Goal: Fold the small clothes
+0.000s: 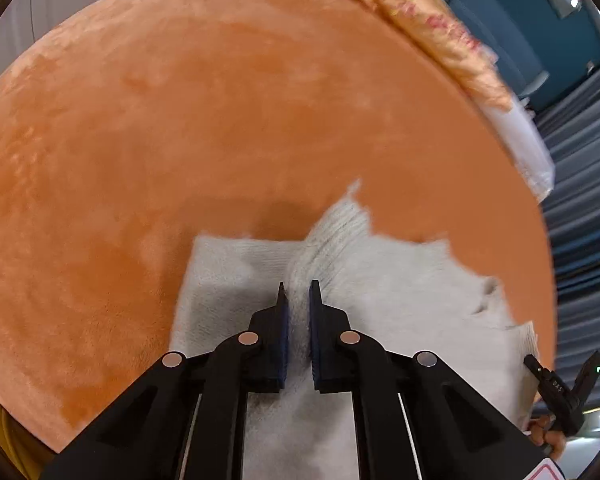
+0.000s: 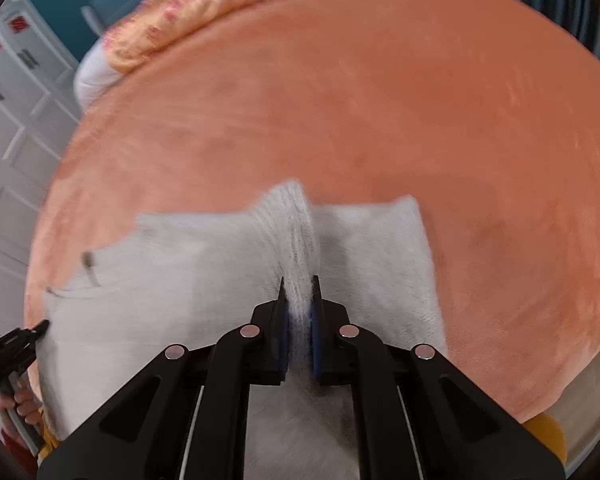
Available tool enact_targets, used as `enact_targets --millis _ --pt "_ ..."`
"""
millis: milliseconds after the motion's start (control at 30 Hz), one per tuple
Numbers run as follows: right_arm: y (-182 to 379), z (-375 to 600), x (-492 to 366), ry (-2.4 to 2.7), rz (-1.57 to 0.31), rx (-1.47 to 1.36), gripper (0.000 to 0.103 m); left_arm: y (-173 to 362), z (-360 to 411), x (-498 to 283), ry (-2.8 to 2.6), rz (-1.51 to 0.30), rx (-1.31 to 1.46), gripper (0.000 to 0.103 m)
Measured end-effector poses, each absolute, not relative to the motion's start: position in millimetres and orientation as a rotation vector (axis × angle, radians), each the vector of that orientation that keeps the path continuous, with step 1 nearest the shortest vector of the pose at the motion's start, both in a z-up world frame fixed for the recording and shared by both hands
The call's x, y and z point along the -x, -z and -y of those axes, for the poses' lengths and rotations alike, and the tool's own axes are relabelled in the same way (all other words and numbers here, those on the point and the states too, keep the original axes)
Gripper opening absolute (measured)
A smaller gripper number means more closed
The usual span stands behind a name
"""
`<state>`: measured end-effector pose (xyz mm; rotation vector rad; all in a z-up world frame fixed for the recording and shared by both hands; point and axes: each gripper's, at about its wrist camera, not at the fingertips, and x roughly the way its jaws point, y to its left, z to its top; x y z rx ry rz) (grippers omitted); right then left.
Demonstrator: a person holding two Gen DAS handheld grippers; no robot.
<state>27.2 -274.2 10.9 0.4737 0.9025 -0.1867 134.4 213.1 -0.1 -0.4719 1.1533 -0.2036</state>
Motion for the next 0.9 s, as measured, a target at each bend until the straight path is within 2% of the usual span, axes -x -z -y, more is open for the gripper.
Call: enact_targets --millis 133,200,267,400,467,600,733,800,900 --pt "-91.6 279.2 9.2 0.11 -0.626 -0.495 0.006 -57.0 -224.0 -127.0 0.22 -1.005 0.48 0.005" --pt "-104.3 285.9 17.6 0.147 -0.576 -0.469 0.006 -71.0 -227.2 -125.7 0.197 -0.961 0.46 0.005" --pt "-73.6 297.7 3.7 0.208 -0.681 -0.451 0.006 -54.2 -223.4 -133.0 0.162 -1.0 0.406 0.006" --pt "40.7 318.9 -28.5 0.313 -1.031 -0.519 0.006 37.1 -209.2 -145.5 0.081 -1.214 0.343 0.007" --pt "37.1 315.9 -25.6 0.319 -1.002 -0.517 0.007 30.2 -206.0 -143.5 0.07 -1.168 0.308 0.009" --pt "-8.5 297.2 -7.2 0.375 -0.928 -0.437 0.012 -9.4 -197.1 -133.3 0.069 -1.134 0.26 0.016" --pt "-49.4 250.4 25.1 0.257 -0.849 -0.436 0.012 -61.0 -175.4 -105.5 0.12 -1.025 0.231 0.014" --pt "-51.0 205.8 28.3 0.102 -0.89 -0.414 0.012 -73.3 -150.7 -83.6 0.217 -1.011 0.242 0.015" --pt "-30.9 134.4 28.5 -0.122 -0.984 -0.373 0.012 -58.8 -103.1 -57.0 0.374 -1.083 0.231 0.016"
